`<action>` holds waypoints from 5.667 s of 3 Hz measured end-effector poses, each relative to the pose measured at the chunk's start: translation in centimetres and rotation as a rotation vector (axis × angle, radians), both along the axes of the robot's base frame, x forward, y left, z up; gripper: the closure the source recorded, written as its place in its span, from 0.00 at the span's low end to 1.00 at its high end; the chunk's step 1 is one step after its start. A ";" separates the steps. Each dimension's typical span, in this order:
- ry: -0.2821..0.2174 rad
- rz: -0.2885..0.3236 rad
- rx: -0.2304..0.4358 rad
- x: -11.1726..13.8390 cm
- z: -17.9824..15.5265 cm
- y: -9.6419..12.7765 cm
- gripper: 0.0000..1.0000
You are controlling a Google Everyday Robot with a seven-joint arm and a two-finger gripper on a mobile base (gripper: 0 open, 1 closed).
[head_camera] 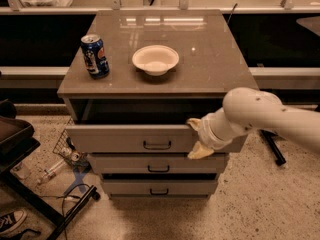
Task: Open top drawer
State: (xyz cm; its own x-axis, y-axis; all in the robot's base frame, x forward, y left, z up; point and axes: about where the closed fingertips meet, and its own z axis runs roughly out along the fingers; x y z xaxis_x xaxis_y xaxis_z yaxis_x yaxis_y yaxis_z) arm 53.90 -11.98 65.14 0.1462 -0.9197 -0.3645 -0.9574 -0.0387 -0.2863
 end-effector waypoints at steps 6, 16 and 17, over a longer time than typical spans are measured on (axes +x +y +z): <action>0.002 -0.018 -0.004 -0.6 1.5 -0.4 1.00; 0.007 -0.021 -0.008 -1.1 1.4 -0.4 0.22; 0.025 -0.071 -0.031 -3.4 1.2 -1.7 0.45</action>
Offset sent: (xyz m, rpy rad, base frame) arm -0.2244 -0.1196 0.0025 -0.1078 0.0839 -0.4443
